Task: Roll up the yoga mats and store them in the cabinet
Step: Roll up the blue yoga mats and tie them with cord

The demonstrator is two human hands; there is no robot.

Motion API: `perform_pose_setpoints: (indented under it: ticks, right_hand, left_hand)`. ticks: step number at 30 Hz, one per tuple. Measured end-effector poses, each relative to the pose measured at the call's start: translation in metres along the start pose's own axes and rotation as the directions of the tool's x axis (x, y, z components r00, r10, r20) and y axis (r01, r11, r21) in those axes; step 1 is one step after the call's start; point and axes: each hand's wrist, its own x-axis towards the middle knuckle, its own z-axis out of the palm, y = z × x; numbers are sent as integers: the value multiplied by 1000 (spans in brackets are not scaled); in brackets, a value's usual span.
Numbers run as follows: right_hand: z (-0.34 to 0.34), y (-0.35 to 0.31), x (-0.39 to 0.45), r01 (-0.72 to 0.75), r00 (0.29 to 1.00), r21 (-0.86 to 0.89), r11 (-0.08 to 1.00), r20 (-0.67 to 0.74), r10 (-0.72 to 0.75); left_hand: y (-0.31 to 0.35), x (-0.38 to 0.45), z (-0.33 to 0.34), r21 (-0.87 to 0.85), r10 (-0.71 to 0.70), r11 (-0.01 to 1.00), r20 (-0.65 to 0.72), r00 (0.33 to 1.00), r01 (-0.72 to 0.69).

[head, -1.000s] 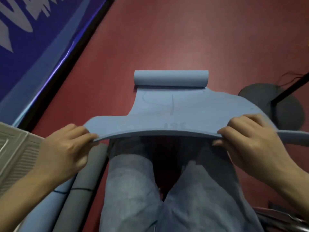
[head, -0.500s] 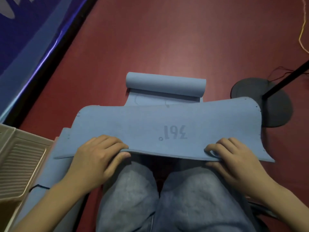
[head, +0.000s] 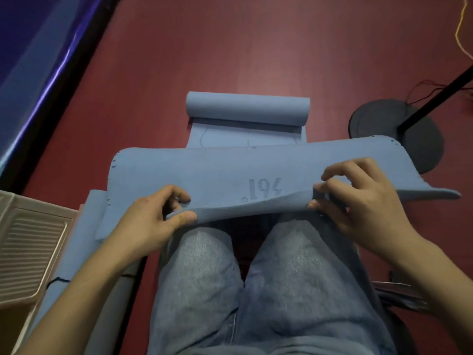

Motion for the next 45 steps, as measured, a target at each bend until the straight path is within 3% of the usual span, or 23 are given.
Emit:
perform_pose_setpoints:
  ticks: [2,5,8,11,14,17,23,31,37,39,45]
  right_hand:
    - [4,-5,-4,-28,1000,-66,997,-9,27]
    - [8,-23,-12,-114,993,-170,979,7,116]
    - [5,-37,-18,-111,990,-284,952,55,131]
    - [8,-38,-20,-78,988,-337,938,103,119]
    - [15,-37,-27,-115,983,-307,945,102,152]
    - [16,-34,-31,-150,985,-233,961,54,167]
    - [18,-30,-24,-116,986,-247,962,85,141]
    - [18,-23,-20,-190,982,-82,978,0,190]
    - [19,-21,-21,-180,984,-69,981,-27,178]
    - [21,-19,-18,-204,979,-55,977,-38,203]
    - [31,-20,-12,-291,957,-19,957,-3,291]
  left_hand:
    - [5,6,-2,50,-51,997,17,999,50]
    - [16,8,-4,42,-81,995,-112,990,86]
    - [20,-3,-1,213,76,977,-270,960,-17]
    - [20,-17,13,348,242,929,-313,918,-126]
    - [12,-28,20,485,387,852,-326,862,-200]
    - [12,-34,22,596,462,783,-367,807,-178]
    - [8,-33,34,563,412,809,-343,844,-166]
    - [11,-31,42,635,462,758,-363,809,-148]
    - [16,-30,42,694,473,714,-386,792,-88]
    - [14,-28,41,708,502,695,-359,787,-121]
    - [6,-4,33,568,473,783,-281,835,-253]
